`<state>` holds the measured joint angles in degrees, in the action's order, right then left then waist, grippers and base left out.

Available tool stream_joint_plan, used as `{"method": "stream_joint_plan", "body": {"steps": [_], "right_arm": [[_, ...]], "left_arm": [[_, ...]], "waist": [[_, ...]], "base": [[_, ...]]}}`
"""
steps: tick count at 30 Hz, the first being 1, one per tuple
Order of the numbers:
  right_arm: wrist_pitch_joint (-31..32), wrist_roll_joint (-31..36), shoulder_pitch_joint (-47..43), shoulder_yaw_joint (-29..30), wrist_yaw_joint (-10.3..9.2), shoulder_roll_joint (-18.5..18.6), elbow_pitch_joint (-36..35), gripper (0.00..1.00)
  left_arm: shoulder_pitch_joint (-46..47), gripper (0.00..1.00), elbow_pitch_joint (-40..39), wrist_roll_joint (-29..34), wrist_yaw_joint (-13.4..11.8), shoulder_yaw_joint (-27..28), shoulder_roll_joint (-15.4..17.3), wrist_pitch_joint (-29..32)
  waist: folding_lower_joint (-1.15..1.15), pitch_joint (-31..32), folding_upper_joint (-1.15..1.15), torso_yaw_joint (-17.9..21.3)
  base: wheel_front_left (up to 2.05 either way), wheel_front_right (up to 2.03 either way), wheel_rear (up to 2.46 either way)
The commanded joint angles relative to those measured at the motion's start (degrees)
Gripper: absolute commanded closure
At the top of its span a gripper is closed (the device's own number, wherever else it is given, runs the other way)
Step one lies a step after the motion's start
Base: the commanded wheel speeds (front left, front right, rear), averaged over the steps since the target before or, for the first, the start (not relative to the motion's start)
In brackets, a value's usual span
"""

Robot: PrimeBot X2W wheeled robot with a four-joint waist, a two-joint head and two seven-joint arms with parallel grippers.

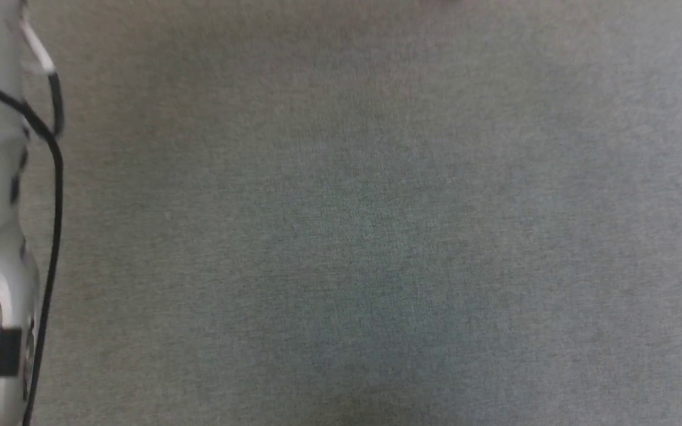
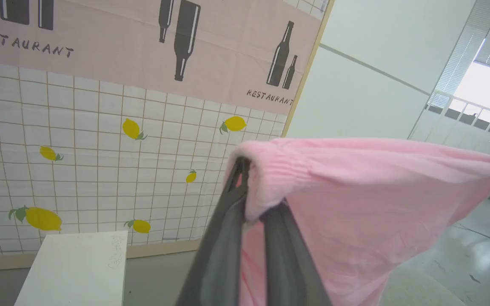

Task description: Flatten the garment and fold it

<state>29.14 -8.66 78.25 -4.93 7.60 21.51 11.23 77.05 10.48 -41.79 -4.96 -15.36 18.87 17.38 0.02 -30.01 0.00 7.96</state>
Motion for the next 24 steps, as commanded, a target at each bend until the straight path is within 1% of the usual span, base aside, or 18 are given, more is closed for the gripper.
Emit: {"method": "stream_joint_plan", "body": {"steps": [1,4,7,11,13,15,16,19,21,24], "right_arm": [[-1.85,1.04,1.67,0.70,-0.11,-0.40,1.20,1.00],[-5.17,1.39,3.25,0.97,-0.11,-1.41,3.45,1.00],[-6.47,0.64,1.20,-0.21,-0.11,-1.69,5.86,1.00],[-5.09,-3.04,-6.27,-4.69,-0.11,-1.15,7.45,1.00],[-3.50,-5.91,-11.47,-6.75,-0.11,-0.55,7.09,1.00],[-1.53,-8.94,-17.89,-9.01,-0.11,0.40,5.90,1.00],[-0.55,-10.82,-21.73,-9.78,-0.11,0.76,4.77,1.00],[2.00,-14.72,-32.67,-11.54,-0.11,2.34,0.80,1.00],[3.38,-16.84,-40.58,-10.75,-0.11,2.88,-2.67,1.00],[5.28,-17.94,-52.72,-7.72,-0.11,2.73,-7.86,1.00]], "left_arm": [[2.16,1.00,1.14,1.15,-0.17,0.69,-0.26,-2.38],[4.00,1.00,3.66,1.54,0.27,1.84,-1.38,-7.20],[2.25,1.00,6.10,1.54,2.01,1.29,-1.41,-9.20],[-4.85,1.00,8.17,2.45,4.79,-2.01,0.52,-7.95],[-10.05,1.00,8.26,2.50,5.49,-3.51,1.47,-6.93],[-16.38,1.00,7.79,3.72,6.06,-6.01,3.12,-5.74],[-20.26,1.00,7.10,4.16,5.93,-7.10,3.91,-5.33],[-31.44,1.00,4.38,2.71,5.10,-8.55,4.46,-4.67],[-39.82,1.00,1.76,1.24,4.18,-9.29,4.74,-4.39],[-52.49,1.00,-2.41,-1.00,2.33,-10.22,5.41,-4.07]], "waist": [[-0.02,-4.52,0.00,0.96],[-0.02,-4.61,0.00,0.71],[-0.02,-3.54,0.00,0.37],[-0.02,-0.18,0.00,-0.04],[-0.02,2.12,0.00,-0.31],[-0.02,5.28,0.00,-0.67],[-0.02,7.16,0.00,-0.75],[-0.02,12.17,0.00,-1.17],[-0.02,15.38,0.00,-1.42],[-0.02,19.79,0.00,-1.80]], "base": [[0.00,0.00,0.00],[0.00,0.00,0.00],[0.00,0.00,0.00],[0.00,0.00,0.00],[0.00,0.00,0.00],[0.00,0.00,0.00],[0.00,0.00,0.00],[0.00,0.00,0.00],[0.00,0.00,0.00],[0.00,0.00,0.00]]}}
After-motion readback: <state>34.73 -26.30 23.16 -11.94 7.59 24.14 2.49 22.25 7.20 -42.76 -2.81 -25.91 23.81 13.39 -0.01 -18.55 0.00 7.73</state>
